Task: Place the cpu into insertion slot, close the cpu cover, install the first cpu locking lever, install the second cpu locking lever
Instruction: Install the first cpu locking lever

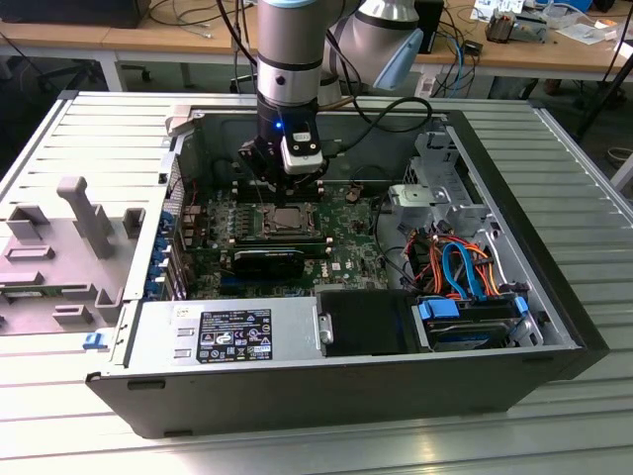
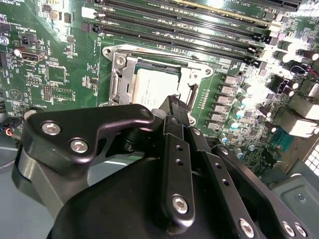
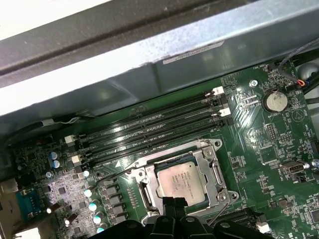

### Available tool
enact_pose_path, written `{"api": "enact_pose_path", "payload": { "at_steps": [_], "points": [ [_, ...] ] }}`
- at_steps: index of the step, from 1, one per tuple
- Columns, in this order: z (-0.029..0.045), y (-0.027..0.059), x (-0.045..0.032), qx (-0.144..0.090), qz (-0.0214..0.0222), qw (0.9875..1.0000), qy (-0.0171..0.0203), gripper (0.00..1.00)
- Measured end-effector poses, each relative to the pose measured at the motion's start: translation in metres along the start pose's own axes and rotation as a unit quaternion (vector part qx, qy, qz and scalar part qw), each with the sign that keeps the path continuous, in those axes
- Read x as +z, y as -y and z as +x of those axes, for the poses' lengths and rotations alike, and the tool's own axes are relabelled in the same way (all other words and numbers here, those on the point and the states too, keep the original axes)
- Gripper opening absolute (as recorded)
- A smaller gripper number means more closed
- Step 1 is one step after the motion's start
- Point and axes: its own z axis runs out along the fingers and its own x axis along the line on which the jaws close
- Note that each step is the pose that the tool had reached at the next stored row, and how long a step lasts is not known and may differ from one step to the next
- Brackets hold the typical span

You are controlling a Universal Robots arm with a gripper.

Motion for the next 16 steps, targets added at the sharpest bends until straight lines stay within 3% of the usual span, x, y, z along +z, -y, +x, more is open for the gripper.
{"api": "enact_pose_path", "payload": {
  "at_steps": [16],
  "points": [
    [0.0000, 0.0000, 0.0000, -0.009, 0.0002, 1.0000, 0.0005, 0.11]
  ]
}}
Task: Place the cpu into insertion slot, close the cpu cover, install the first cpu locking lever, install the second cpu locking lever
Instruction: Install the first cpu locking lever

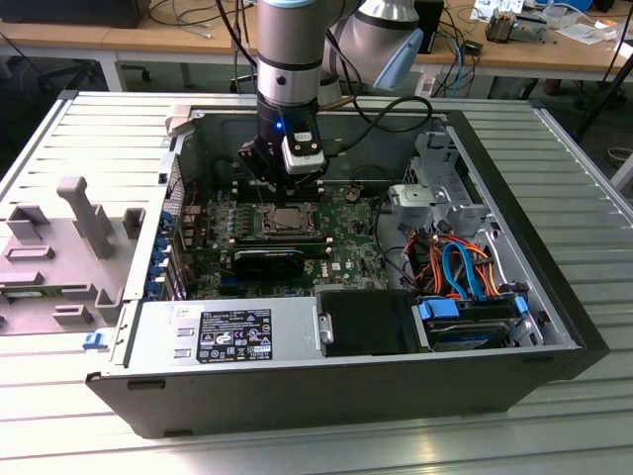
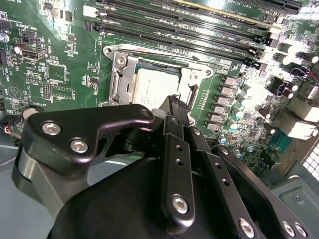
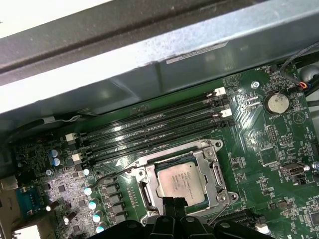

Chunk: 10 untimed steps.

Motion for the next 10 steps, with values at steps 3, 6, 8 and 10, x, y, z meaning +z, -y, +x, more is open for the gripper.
{"api": "enact_pose_path", "payload": {
  "at_steps": [3, 6, 8, 10],
  "points": [
    [0.0000, 0.0000, 0.0000, -0.001, 0.0000, 1.0000, 0.0001, 0.11],
    [0.0000, 0.0000, 0.0000, -0.003, 0.0001, 1.0000, 0.0002, 0.11],
    [0.0000, 0.0000, 0.0000, -0.006, 0.0001, 1.0000, 0.0003, 0.11],
    [0.0000, 0.0000, 0.0000, -0.007, 0.0002, 1.0000, 0.0004, 0.11]
  ]
}}
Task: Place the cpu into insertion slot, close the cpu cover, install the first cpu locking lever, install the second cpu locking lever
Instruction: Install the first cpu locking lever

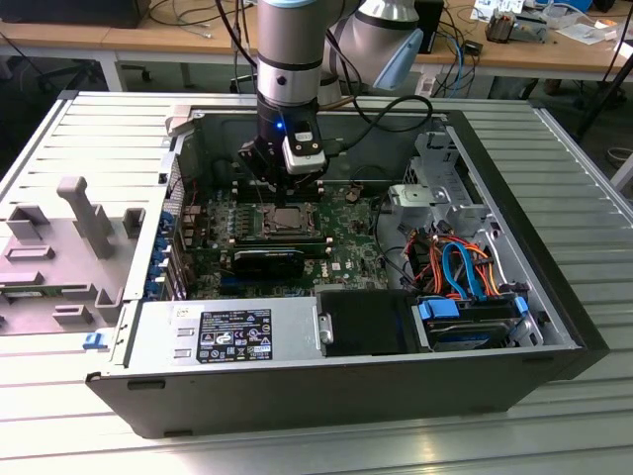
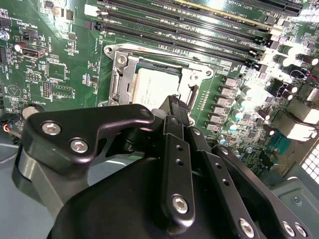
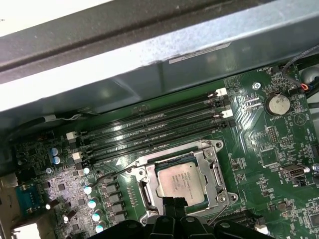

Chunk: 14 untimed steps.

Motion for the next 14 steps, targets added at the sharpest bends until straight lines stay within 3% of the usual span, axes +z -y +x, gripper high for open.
{"api": "enact_pose_path", "payload": {
  "at_steps": [14],
  "points": [
    [0.0000, 0.0000, 0.0000, -0.011, 0.0003, 0.9999, 0.0006, 0.11]
  ]
}}
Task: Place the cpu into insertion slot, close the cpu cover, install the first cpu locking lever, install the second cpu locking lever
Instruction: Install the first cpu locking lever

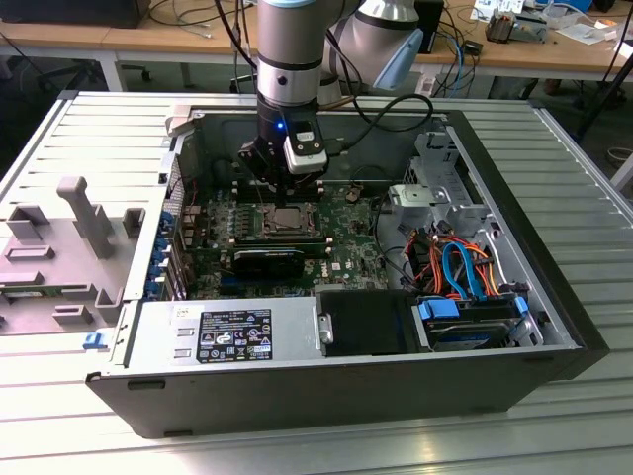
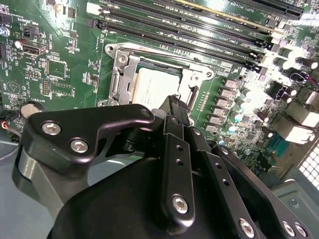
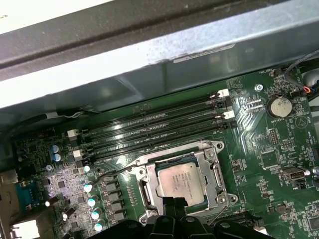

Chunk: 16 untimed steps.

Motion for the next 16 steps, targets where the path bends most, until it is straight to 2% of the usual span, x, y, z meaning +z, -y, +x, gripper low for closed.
{"api": "enact_pose_path", "payload": {
  "at_steps": [16],
  "points": [
    [0.0000, 0.0000, 0.0000, -0.009, 0.0002, 1.0000, 0.0005, 0.11]
  ]
}}
